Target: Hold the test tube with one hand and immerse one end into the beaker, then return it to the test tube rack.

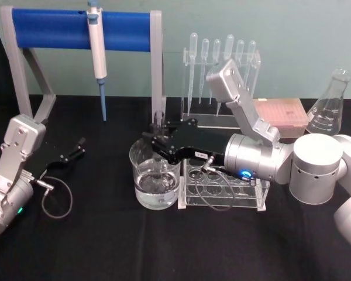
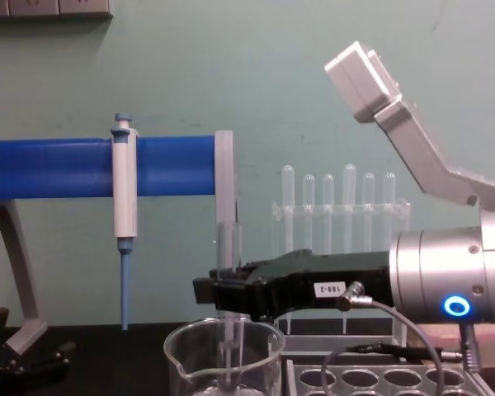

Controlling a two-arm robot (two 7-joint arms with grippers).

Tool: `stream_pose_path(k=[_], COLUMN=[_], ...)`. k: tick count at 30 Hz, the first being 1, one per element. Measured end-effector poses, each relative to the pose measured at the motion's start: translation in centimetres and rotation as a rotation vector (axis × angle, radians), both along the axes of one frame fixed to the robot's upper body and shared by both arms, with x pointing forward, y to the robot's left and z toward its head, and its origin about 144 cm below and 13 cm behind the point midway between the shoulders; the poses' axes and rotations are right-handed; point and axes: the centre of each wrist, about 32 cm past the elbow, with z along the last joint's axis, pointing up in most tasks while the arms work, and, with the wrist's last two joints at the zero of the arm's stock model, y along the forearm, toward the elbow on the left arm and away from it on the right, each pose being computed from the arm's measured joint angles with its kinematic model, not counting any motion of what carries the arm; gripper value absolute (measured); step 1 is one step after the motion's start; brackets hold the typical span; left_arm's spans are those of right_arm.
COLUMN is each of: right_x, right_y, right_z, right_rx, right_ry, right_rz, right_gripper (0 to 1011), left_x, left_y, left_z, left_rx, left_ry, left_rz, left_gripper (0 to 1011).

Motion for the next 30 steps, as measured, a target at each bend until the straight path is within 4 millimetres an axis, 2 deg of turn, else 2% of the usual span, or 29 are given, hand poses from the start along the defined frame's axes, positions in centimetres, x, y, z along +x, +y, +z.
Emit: stream_pose_path(k=[30], right_x=[-0.8], right_y=[-0.1], right_z=[-1.1], right_rx=[-0.046], right_ry=[0.030], right_rz=[-0.006], right_gripper=[227], left_x=[0.0], left_y=[0.0], left_z=[0.0], left_rx=[0.000], left_ry=[0.000], left_rz=[0.000], left_gripper=[1000])
